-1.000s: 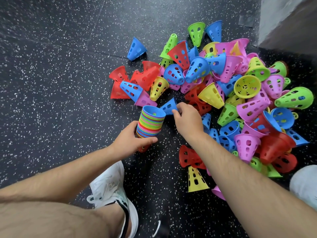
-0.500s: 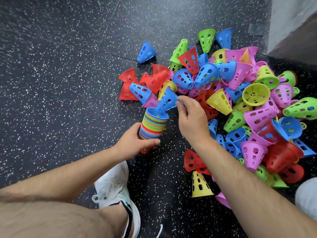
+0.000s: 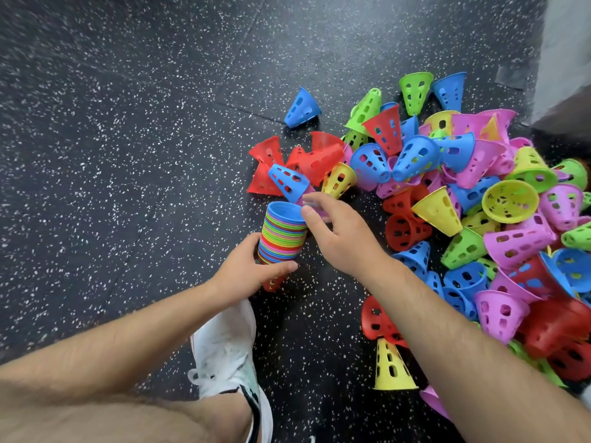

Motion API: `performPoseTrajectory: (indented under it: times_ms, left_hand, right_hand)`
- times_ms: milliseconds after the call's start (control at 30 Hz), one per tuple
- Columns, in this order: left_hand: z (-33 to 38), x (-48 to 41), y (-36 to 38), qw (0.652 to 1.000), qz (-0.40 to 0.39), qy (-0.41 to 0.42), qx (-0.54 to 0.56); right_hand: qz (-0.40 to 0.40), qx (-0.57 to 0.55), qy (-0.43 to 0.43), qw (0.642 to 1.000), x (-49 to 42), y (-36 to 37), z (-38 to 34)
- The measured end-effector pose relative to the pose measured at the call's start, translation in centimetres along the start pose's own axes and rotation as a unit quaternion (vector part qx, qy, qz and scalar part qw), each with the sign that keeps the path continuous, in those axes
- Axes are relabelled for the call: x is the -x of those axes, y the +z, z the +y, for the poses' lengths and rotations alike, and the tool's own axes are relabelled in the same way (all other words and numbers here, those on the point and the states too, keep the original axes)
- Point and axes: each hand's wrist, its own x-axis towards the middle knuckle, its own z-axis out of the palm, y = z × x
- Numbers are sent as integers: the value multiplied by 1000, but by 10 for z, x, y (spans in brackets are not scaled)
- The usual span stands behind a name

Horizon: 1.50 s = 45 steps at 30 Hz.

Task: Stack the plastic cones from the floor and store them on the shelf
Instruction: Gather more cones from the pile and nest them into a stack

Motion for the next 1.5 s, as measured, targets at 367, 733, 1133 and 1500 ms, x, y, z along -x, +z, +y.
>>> performPoseTrajectory:
  times_ms: [367,733,1133,1500]
  left_hand:
    - [-10,-13,-45,997,65,-5,45]
    - [-11,-13,-48,996,63,-13,64]
    - [-4,-1,-42,998,53,5,36]
    - [16,6,-2,999,3,43,13]
  right_hand:
    - [-127,361,-114,917,-154,20,-56]
    - [-223,458,-113,853,-186,43,-54]
    - [9,217,-143,966,-127,-25,-68]
    - [-48,255,-107,960,-23,-38,-35]
